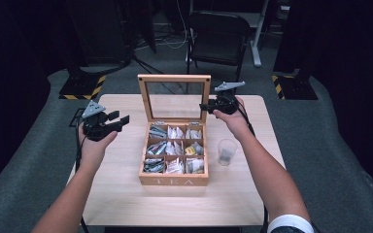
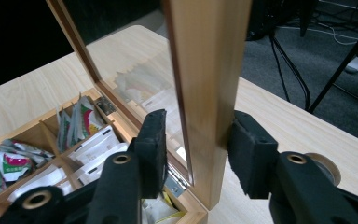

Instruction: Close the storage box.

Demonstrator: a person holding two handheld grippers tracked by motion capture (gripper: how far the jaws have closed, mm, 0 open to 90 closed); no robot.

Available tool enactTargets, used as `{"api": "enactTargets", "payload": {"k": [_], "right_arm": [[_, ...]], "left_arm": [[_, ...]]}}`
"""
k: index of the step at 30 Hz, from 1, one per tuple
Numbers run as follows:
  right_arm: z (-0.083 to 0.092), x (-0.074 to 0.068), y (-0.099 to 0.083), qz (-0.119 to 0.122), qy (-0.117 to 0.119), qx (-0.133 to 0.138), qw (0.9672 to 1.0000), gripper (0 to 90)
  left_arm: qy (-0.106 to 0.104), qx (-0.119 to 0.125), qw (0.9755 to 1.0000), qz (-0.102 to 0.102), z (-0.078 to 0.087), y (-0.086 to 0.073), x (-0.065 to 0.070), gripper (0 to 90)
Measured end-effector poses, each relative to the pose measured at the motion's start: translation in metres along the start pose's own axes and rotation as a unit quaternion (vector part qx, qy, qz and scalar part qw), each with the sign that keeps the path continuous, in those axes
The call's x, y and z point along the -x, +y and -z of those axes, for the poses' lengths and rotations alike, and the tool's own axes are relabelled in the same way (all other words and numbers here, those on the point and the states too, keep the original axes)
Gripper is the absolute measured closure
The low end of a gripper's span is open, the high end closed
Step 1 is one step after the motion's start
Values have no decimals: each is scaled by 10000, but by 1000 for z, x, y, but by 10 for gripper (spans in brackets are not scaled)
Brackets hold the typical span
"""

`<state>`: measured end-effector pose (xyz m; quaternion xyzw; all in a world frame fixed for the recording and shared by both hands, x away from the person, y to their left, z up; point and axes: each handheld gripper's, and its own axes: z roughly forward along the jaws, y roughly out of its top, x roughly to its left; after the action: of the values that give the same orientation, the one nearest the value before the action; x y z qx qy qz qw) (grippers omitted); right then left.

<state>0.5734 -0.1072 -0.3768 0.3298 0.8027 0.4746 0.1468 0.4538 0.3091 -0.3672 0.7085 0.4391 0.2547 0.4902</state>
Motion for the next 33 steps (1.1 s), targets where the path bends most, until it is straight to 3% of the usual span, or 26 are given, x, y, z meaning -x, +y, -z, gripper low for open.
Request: {"api": "enactTargets", "payload": {"k": [5,8,17,33], "right_arm": [[7,-5,4,43,170,69,9998,622],[9,-7,4,155,140,18,9998,624],[17,-14,6,135,149,-57,9998,620],[39,-33,4,329,258,95,9991,585]], "left_arm": [[-35,-22,10000,-17,-2,1,2,486],[-45,1,10000,-29,-4,2,3,486],[-141,-56,9998,-86,-9,5,7,486],[-425,-46,9987,-268,-25,16,23,485]]}}
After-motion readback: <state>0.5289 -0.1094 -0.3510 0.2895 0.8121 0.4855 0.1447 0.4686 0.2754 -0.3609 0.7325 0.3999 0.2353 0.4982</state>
